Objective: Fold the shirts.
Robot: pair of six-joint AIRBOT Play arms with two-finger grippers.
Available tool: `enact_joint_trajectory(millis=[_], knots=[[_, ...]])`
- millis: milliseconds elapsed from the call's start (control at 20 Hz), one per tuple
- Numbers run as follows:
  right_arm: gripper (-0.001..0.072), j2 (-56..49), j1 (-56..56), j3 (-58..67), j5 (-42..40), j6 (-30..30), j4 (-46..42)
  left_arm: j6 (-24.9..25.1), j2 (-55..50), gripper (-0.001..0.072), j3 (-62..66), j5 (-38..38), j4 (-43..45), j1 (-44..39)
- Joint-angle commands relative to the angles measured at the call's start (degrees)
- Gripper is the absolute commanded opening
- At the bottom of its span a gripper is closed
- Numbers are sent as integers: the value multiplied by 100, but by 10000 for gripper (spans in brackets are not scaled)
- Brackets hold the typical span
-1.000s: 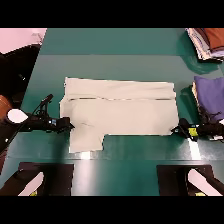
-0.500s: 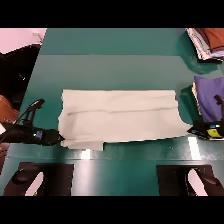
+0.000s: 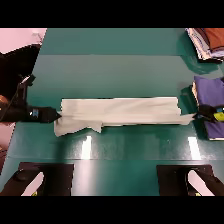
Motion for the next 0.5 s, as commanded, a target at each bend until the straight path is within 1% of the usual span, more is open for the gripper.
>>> enact_joint_trajectory(millis=[0, 100, 200, 250, 300, 350, 400, 450], knots=[[17, -1266, 601, 627, -535, 4, -7, 352, -1054, 27, 85, 918, -20, 7], [17, -1945, 793, 1001, -538, 7, -2, 619, -1563, 28, 85, 1270, -157, 7], [19, -2437, 850, 1305, -538, 7, 66, 669, -1912, 28, 85, 1582, -214, 9], [27, -2629, 826, 1438, -538, 2, 284, 647, -2017, 30, 85, 1725, -219, 9], [160, -2778, 763, 1554, -531, -17, 509, 603, -2074, 126, 92, 1801, -221, 9], [355, -2918, 664, 1685, -518, -76, 793, 566, -2076, 422, 107, 1838, -227, 9], [385, -3012, 570, 1805, -476, -234, 1060, 514, -2076, 611, 186, 1797, -225, 9], [385, -3047, 448, 1886, -367, -417, 1290, 518, -2076, 616, 310, 1644, -214, 9]])
